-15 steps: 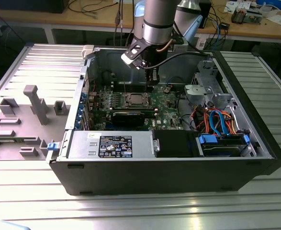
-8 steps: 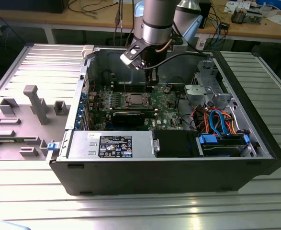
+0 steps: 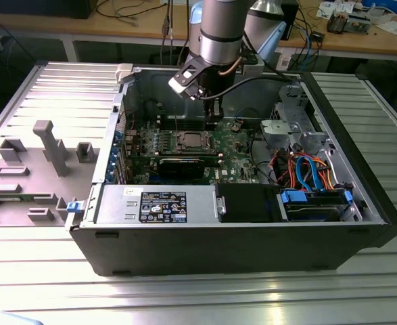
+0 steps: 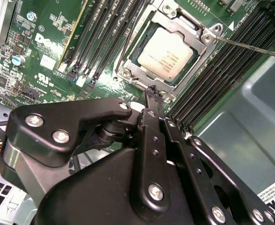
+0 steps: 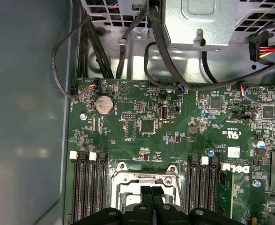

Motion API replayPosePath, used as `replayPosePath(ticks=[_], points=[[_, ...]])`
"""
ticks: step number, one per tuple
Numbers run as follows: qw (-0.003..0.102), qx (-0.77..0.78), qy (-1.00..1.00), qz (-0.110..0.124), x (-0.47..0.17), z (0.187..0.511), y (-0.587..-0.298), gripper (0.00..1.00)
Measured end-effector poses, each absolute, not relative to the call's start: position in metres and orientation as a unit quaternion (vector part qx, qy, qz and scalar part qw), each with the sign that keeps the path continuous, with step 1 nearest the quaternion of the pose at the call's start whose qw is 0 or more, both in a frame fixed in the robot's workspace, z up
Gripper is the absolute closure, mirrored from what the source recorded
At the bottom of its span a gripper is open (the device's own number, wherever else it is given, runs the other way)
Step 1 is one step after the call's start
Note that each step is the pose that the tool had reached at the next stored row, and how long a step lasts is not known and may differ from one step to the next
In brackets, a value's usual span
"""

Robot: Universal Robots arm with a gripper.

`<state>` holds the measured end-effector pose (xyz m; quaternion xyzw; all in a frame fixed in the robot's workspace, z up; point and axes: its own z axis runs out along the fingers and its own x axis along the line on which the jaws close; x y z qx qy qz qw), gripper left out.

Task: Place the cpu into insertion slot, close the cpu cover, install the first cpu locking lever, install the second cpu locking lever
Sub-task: 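Close the cpu cover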

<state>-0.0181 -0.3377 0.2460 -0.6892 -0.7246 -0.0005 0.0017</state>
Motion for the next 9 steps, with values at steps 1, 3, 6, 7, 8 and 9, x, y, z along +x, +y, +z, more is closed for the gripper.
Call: replayPosePath(ticks=[1,3,6,7,8,9], points=[[0.002,-0.689,-0.725,0.0,-0.0181,0.246,-0.3378,0.89],[0.002,-0.689,-0.725,0.0,-0.0181,0.246,-0.3379,0.89],[0.002,-0.689,-0.725,-0.001,-0.0187,0.2455,-0.3379,0.89],[0.002,-0.689,-0.725,-0.001,-0.0189,0.2453,-0.3379,0.89],[0.002,-0.689,-0.725,-0.001,-0.019,0.2451,-0.3379,0.89],[0.002,-0.688,-0.725,-0.001,-0.0192,0.2448,-0.3379,0.89]])
